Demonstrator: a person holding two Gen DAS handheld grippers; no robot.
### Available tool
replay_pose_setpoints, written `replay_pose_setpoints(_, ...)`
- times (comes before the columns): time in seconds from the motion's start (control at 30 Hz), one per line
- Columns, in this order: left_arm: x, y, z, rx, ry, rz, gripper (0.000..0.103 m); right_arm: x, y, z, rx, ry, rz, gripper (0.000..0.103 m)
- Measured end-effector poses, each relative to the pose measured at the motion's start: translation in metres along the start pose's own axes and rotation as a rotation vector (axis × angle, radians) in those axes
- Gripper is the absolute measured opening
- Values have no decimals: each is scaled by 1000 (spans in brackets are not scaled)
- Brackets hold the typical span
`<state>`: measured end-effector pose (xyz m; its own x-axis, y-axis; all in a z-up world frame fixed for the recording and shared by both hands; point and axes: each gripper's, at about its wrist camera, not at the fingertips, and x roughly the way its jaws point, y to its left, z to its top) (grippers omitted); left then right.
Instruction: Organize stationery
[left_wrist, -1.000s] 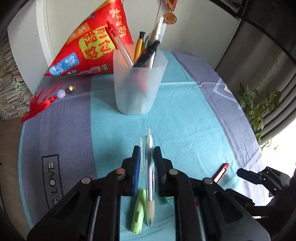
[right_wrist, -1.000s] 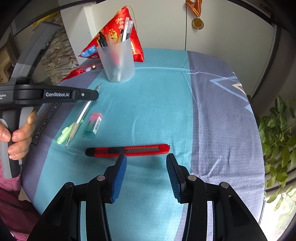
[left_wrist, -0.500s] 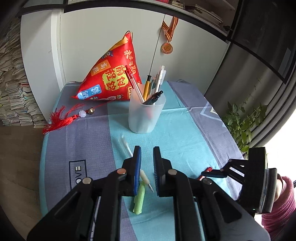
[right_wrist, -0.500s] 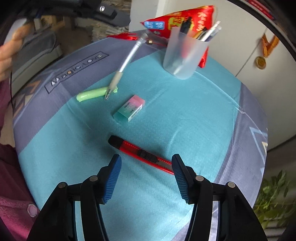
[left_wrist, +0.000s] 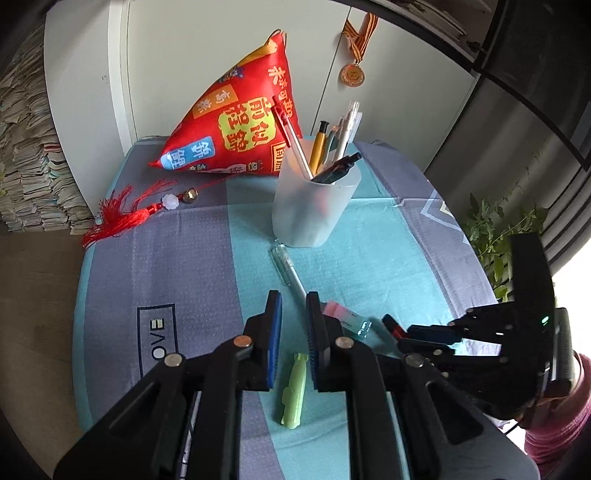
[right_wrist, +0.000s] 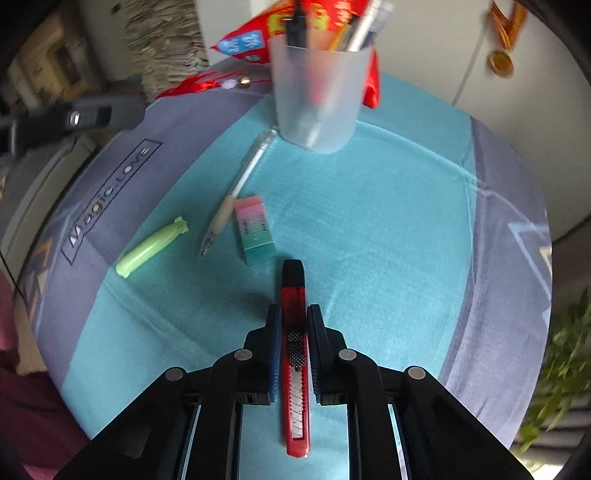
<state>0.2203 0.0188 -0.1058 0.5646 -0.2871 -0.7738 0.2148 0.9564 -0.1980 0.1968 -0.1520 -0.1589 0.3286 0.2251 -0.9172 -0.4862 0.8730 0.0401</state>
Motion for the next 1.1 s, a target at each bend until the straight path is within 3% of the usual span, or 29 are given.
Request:
replay_pose_setpoints(0.17, 42, -2, 9, -11, 76, 45, 21, -4, -46, -9, 346, 60, 138, 15)
replay_pose_setpoints(0.3, 66, -1, 19, -26, 112, 91, 24, -3, -62, -15, 417, 19, 12, 15)
replay_pose_setpoints(0.4, 78, 3, 27, -53, 129, 125, 35, -5, -61, -15, 397, 6, 1, 15)
replay_pose_setpoints(0.6, 87, -3, 39, -62, 127, 158, 36, -2, -46, -3, 288, -2, -121, 15)
replay_pose_setpoints(0.9, 108, -9, 40, -55, 161, 192, 36, 12, -44, 10, 264, 16, -146, 15)
replay_pose_setpoints(1.0, 112, -17, 44, -24, 144, 232, 33, 16, -43, 15, 253, 30, -146, 15)
replay_pose_setpoints(1.03, 112, -18, 45, -21, 138, 234, 20, 17, -43, 17, 254, 34, -146, 15)
replay_pose_setpoints(1.1, 111, -19, 46, -24, 137, 219, 14, 18, -45, 18, 266, 37, -140, 14)
